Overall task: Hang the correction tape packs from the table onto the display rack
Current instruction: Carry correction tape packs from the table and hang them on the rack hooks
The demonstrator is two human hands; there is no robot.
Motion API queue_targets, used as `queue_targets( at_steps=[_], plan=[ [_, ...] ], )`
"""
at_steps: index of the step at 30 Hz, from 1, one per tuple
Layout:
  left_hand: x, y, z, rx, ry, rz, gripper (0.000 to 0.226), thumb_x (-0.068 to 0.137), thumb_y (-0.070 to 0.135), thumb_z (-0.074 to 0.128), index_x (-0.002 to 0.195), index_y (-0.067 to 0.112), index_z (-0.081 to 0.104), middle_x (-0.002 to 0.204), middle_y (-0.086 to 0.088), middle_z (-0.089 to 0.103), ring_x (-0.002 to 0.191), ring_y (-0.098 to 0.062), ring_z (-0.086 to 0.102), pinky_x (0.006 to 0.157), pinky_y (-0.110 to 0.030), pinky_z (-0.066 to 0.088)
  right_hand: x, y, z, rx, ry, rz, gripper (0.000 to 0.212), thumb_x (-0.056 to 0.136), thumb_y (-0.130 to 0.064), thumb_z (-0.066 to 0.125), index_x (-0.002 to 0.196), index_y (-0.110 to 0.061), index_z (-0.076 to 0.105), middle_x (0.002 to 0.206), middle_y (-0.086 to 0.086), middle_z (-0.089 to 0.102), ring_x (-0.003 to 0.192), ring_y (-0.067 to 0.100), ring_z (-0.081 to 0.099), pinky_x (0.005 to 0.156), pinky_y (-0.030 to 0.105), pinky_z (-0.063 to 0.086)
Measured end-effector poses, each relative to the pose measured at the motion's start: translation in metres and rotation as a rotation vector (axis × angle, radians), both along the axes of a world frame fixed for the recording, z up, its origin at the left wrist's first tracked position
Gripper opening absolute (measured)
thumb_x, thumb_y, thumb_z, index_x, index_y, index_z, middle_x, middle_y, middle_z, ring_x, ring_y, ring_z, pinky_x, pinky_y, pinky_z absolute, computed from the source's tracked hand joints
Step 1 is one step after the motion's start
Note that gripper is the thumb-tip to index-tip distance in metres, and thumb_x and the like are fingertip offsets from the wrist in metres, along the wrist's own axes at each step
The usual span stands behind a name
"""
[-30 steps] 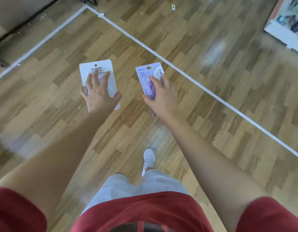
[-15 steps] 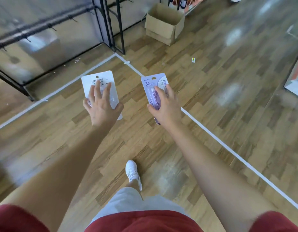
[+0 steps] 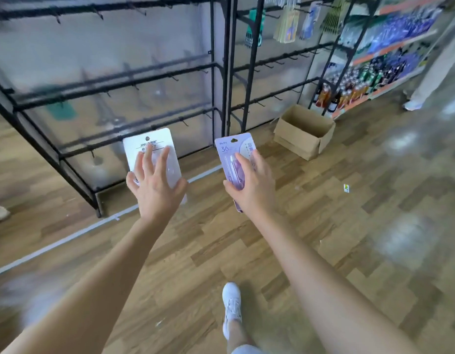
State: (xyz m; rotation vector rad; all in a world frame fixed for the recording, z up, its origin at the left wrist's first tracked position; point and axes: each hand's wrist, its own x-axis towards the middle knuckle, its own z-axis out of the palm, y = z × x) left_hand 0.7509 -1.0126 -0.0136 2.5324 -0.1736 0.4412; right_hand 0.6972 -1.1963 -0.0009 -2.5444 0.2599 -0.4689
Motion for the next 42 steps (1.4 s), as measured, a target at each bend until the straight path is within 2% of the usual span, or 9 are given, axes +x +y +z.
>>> queue_targets(
  at_steps=[9, 12, 15, 19, 22, 25, 33, 38, 42],
  plan=[
    [0.168, 0.000, 0.037, -0.021, -0.137, 0.146, 0.067, 0.083, 0.025, 0.067, 0.144, 0.025, 0.039, 0.157, -0.006, 0.019, 0.145, -0.025, 0.009, 0.110, -0.049, 0.011, 0.188, -0.008, 0.033, -0.031, -0.123, 0.158, 0.061, 0.082, -0.034, 0.068, 0.137, -0.017, 0.047, 0.148, 0.012, 0.030, 0.127, 0.031, 0.037, 0.099, 0.045, 0.040],
    [0.219, 0.001, 0.055, -0.032, -0.181, 0.182, 0.065, 0.082, 0.026, 0.066, 0.142, 0.023, 0.041, 0.156, -0.007, 0.021, 0.145, -0.026, 0.011, 0.110, -0.051, 0.011, 0.246, -0.009, 0.051, -0.037, -0.183, 0.191, 0.061, 0.083, -0.036, 0.067, 0.137, -0.017, 0.047, 0.150, 0.013, 0.030, 0.131, 0.029, 0.035, 0.104, 0.040, 0.034],
    [0.259, 0.009, 0.069, -0.033, -0.205, 0.222, 0.067, 0.078, 0.038, 0.054, 0.142, 0.023, 0.041, 0.156, -0.009, 0.022, 0.144, -0.027, 0.012, 0.109, -0.051, 0.012, 0.292, -0.002, 0.062, -0.039, -0.242, 0.235, 0.060, 0.083, -0.035, 0.068, 0.136, -0.015, 0.049, 0.149, 0.014, 0.032, 0.132, 0.030, 0.036, 0.104, 0.039, 0.034],
    [0.313, 0.029, 0.081, -0.022, -0.252, 0.254, 0.066, 0.082, 0.033, 0.062, 0.143, 0.021, 0.040, 0.156, -0.010, 0.021, 0.144, -0.029, 0.012, 0.109, -0.053, 0.013, 0.352, 0.012, 0.077, -0.002, -0.300, 0.281, 0.059, 0.083, -0.032, 0.069, 0.136, -0.014, 0.050, 0.149, 0.016, 0.033, 0.131, 0.033, 0.037, 0.103, 0.046, 0.040],
    [0.353, 0.051, 0.090, -0.015, -0.264, 0.296, 0.070, 0.077, 0.041, 0.051, 0.143, 0.023, 0.039, 0.156, -0.009, 0.019, 0.144, -0.027, 0.010, 0.110, -0.050, 0.012, 0.395, 0.030, 0.086, 0.010, -0.343, 0.303, 0.060, 0.083, -0.032, 0.069, 0.136, -0.014, 0.050, 0.149, 0.017, 0.032, 0.128, 0.035, 0.040, 0.101, 0.046, 0.040],
    [0.392, 0.074, 0.099, -0.030, -0.283, 0.322, 0.072, 0.074, 0.041, 0.050, 0.143, 0.023, 0.039, 0.157, -0.008, 0.019, 0.145, -0.026, 0.010, 0.110, -0.050, 0.011, 0.437, 0.051, 0.096, 0.009, -0.377, 0.312, 0.060, 0.083, -0.034, 0.068, 0.137, -0.016, 0.049, 0.150, 0.015, 0.031, 0.130, 0.032, 0.037, 0.102, 0.043, 0.036],
    [0.487, 0.144, 0.140, -0.036, -0.376, 0.343, 0.074, 0.071, 0.040, 0.053, 0.142, 0.024, 0.041, 0.156, -0.007, 0.022, 0.144, -0.025, 0.010, 0.111, -0.052, 0.011, 0.537, 0.114, 0.123, 0.065, -0.476, 0.331, 0.060, 0.080, -0.027, 0.073, 0.133, -0.011, 0.053, 0.146, 0.018, 0.036, 0.128, 0.035, 0.042, 0.102, 0.045, 0.038],
    [0.528, 0.175, 0.163, -0.031, -0.440, 0.374, 0.076, 0.071, 0.049, 0.041, 0.143, 0.024, 0.040, 0.156, -0.008, 0.021, 0.144, -0.026, 0.011, 0.110, -0.051, 0.011, 0.585, 0.144, 0.135, 0.070, -0.510, 0.358, 0.060, 0.081, -0.027, 0.073, 0.134, -0.010, 0.052, 0.147, 0.018, 0.035, 0.130, 0.035, 0.041, 0.102, 0.047, 0.039],
    [0.552, 0.192, 0.182, -0.019, -0.493, 0.403, 0.073, 0.073, 0.040, 0.052, 0.143, 0.021, 0.040, 0.156, -0.009, 0.021, 0.144, -0.027, 0.011, 0.111, -0.052, 0.011, 0.614, 0.163, 0.144, 0.064, -0.532, 0.387, 0.061, 0.081, -0.030, 0.073, 0.135, -0.011, 0.051, 0.147, 0.018, 0.035, 0.132, 0.035, 0.040, 0.104, 0.050, 0.039]
  ],
)
